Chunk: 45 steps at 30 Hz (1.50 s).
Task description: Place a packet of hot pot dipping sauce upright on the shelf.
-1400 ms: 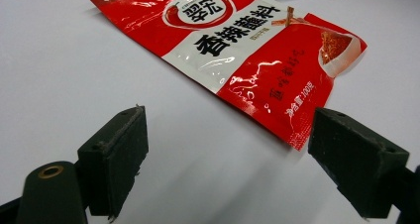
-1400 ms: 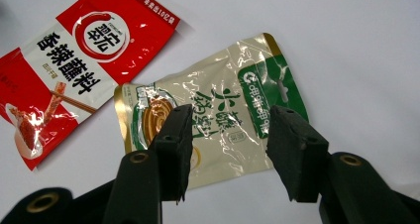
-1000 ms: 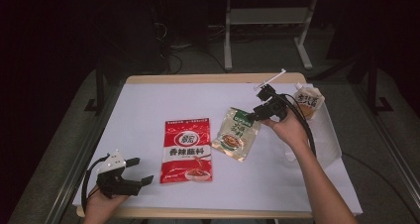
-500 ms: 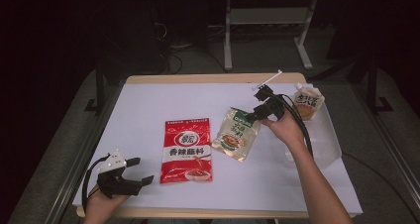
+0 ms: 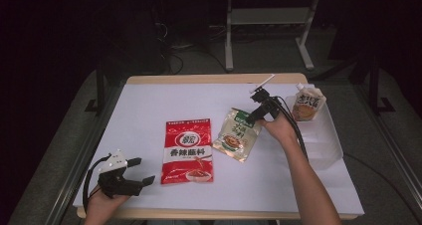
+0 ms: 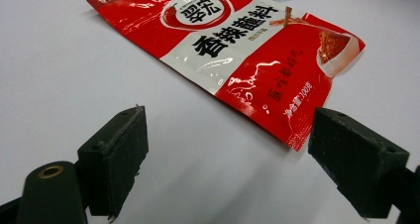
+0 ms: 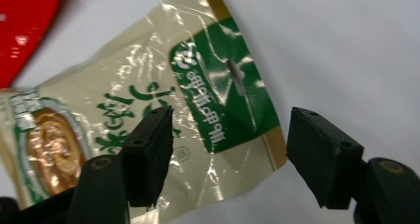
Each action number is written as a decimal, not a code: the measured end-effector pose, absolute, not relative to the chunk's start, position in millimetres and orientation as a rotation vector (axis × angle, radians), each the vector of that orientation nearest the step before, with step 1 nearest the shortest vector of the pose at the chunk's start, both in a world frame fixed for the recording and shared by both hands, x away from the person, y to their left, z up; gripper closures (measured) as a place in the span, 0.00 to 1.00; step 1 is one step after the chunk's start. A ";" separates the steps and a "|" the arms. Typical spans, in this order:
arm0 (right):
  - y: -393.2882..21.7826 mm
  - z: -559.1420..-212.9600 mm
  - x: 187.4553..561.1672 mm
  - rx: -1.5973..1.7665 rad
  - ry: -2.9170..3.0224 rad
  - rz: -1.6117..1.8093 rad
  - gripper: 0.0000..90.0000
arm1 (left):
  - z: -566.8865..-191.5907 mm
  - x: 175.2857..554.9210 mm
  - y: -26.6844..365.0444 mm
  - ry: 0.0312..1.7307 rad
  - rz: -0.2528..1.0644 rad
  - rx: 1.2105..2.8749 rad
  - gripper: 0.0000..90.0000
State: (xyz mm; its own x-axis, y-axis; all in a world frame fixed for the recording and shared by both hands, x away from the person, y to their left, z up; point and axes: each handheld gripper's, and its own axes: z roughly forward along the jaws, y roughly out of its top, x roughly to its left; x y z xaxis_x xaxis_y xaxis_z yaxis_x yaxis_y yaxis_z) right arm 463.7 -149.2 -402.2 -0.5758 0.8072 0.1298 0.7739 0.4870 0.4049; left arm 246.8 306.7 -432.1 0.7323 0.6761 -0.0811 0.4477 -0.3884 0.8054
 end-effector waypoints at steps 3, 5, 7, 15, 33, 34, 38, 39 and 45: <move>-149.5 -404.8 465.5 1.422 2.636 0.638 0.37 | -432.2 247.9 305.8 0.840 0.330 2.057 0.17; -149.0 -406.0 466.6 1.436 2.631 0.608 0.37 | -432.0 247.9 305.3 0.840 0.328 2.058 0.17; -149.2 -407.2 468.0 1.438 2.633 0.602 0.37 | -432.0 247.9 304.9 0.843 0.327 2.052 0.17; -148.2 -414.7 470.8 1.499 2.626 0.543 0.40 | -431.8 246.2 306.4 0.841 0.326 2.052 0.17; -141.7 -424.7 467.7 1.456 2.604 0.463 0.54 | -430.7 245.2 306.6 0.842 0.332 2.051 0.17; -140.5 -424.2 466.4 1.473 2.606 0.459 0.56 | -430.7 245.2 306.8 0.841 0.333 2.052 0.17; -140.5 -424.3 465.9 1.439 2.611 0.479 0.63 | -430.8 245.1 307.0 0.843 0.332 2.050 0.17; -140.5 -424.3 465.9 1.439 2.611 0.479 0.63 | -430.8 245.1 307.0 0.843 0.332 2.050 0.17; -137.4 -423.6 464.6 1.419 2.632 0.500 0.78 | -430.6 244.8 307.0 0.842 0.335 2.050 0.17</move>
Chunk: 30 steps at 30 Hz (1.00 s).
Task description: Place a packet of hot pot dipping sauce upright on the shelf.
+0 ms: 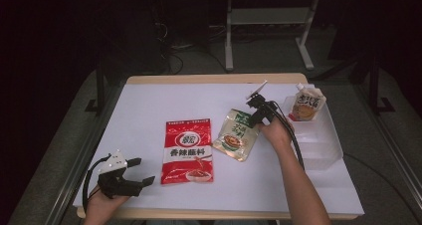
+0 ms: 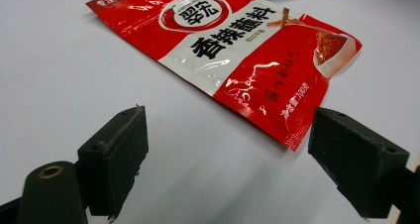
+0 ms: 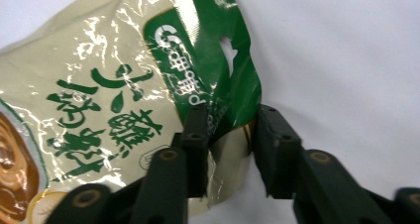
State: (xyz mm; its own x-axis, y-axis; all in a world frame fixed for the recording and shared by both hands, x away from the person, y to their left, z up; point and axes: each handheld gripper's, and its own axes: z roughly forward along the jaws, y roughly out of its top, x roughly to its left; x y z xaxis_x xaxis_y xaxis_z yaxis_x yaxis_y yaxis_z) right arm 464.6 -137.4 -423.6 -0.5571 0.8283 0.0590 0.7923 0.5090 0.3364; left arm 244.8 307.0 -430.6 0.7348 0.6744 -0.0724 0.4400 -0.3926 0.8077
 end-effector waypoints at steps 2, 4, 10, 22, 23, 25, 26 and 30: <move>-137.5 -423.6 464.6 1.417 2.642 0.516 0.83 | -430.7 244.7 306.9 0.844 0.335 2.050 0.17; -137.4 -423.9 465.1 1.411 2.655 0.544 0.89 | -430.6 244.6 306.9 0.844 0.335 2.050 0.17; -140.0 -421.7 466.2 1.422 2.668 0.594 0.93 | -430.9 244.6 307.4 0.846 0.337 2.054 0.17; -145.2 -397.4 458.4 1.336 2.665 0.714 0.93 | -430.8 243.1 309.3 0.856 0.341 2.048 0.17; -146.5 -393.1 456.4 1.308 2.669 0.743 0.93 | -430.8 243.0 309.0 0.856 0.341 2.047 0.17; -146.6 -388.3 454.0 1.286 2.673 0.756 0.93 | -430.7 242.9 309.0 0.855 0.341 2.048 0.17; -146.6 -388.3 454.0 1.286 2.673 0.756 0.93 | -430.7 243.0 308.9 0.853 0.342 2.048 0.17; -146.4 -377.7 449.3 1.250 2.674 0.795 0.93 | -430.7 243.2 308.8 0.854 0.343 2.048 0.17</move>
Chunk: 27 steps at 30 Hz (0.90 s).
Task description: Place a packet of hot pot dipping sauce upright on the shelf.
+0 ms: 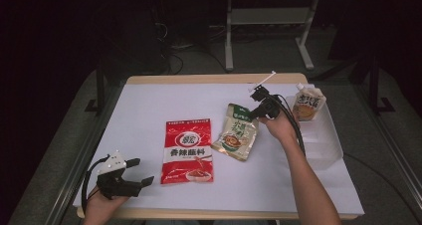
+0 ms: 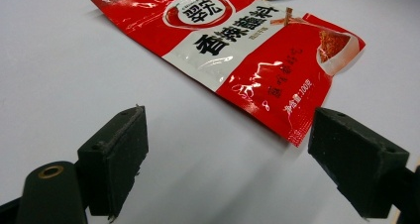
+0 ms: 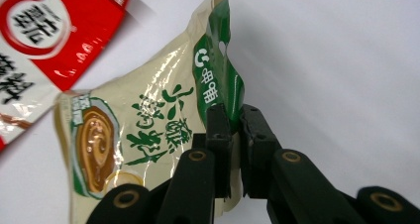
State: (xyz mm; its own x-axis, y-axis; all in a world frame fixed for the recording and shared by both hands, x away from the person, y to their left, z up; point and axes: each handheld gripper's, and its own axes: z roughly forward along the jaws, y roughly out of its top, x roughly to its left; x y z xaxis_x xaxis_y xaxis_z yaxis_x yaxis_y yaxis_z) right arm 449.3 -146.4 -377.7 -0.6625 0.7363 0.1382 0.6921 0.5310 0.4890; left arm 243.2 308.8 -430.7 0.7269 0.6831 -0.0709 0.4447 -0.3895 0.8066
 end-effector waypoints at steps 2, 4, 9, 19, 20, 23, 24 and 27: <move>-147.4 -371.6 446.8 1.235 2.670 0.831 0.93 | -430.7 243.3 308.7 0.856 0.342 2.047 0.17; -149.1 -366.5 444.4 1.216 2.670 0.870 0.93 | -430.8 243.3 308.6 0.855 0.341 2.048 0.17; -150.9 -351.8 437.0 1.176 2.673 0.922 0.93 | -430.5 243.3 308.4 0.855 0.343 2.048 0.17; -144.0 -328.5 420.9 1.055 2.700 1.007 0.93 | -430.5 243.3 308.6 0.853 0.345 2.049 0.17; -143.9 -326.8 419.6 1.044 2.704 1.019 0.93 | -430.6 243.2 308.6 0.855 0.344 2.048 0.17; -142.6 -318.8 412.7 0.995 2.708 1.057 0.93 | -430.7 243.5 308.7 0.855 0.344 2.047 0.17; -142.1 -316.5 410.6 0.990 2.707 1.064 0.93 | -430.7 243.5 308.6 0.857 0.344 2.046 0.17; -141.7 -312.6 407.4 0.964 2.712 1.067 0.93 | -430.9 243.3 308.6 0.856 0.344 2.048 0.17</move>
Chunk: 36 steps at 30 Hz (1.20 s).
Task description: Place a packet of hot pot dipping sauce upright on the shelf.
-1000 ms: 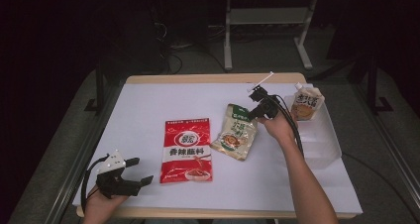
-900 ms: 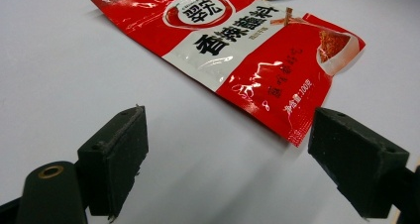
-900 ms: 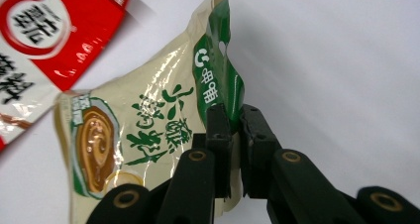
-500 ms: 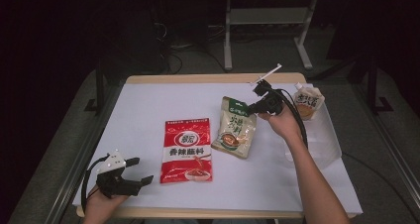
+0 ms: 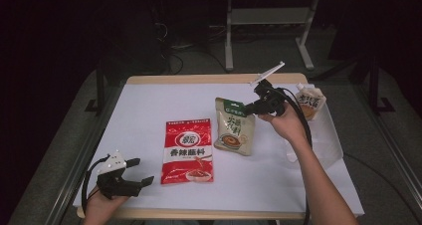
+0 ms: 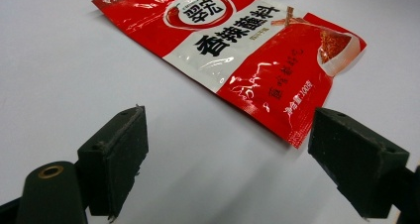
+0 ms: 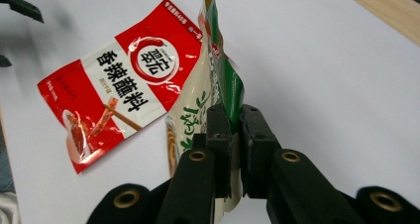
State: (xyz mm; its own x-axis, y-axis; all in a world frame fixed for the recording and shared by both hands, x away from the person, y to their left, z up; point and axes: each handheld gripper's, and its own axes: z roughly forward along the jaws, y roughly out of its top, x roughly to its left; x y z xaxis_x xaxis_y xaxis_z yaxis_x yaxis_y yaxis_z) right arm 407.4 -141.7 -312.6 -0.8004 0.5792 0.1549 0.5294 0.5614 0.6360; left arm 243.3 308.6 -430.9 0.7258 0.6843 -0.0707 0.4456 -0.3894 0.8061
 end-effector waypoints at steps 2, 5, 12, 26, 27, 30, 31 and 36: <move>-140.9 -307.8 402.2 0.945 2.716 1.062 0.93 | -431.0 243.3 308.7 0.856 0.345 2.051 0.17; -141.5 -304.1 397.5 0.915 2.716 1.072 0.94 | -431.2 243.3 309.0 0.860 0.345 2.048 0.17; -146.7 -293.3 386.4 0.868 2.708 1.060 0.94 | -432.0 243.8 310.0 0.860 0.351 2.059 0.17; -169.8 -274.2 372.5 0.840 2.687 1.091 0.94 | -432.4 243.2 311.2 0.866 0.354 2.057 0.17; -172.2 -272.6 371.4 0.835 2.690 1.103 0.94 | -432.4 243.2 311.2 0.866 0.354 2.057 0.17; -178.7 -267.5 367.1 0.829 2.680 1.117 0.94 | -432.6 243.4 311.0 0.869 0.356 2.062 0.17; -181.2 -266.0 365.8 0.825 2.677 1.125 0.94 | -432.8 243.4 310.7 0.871 0.356 2.058 0.17; -193.7 -258.3 360.8 0.819 2.656 1.143 0.94 | -433.1 243.1 310.0 0.875 0.354 2.054 0.17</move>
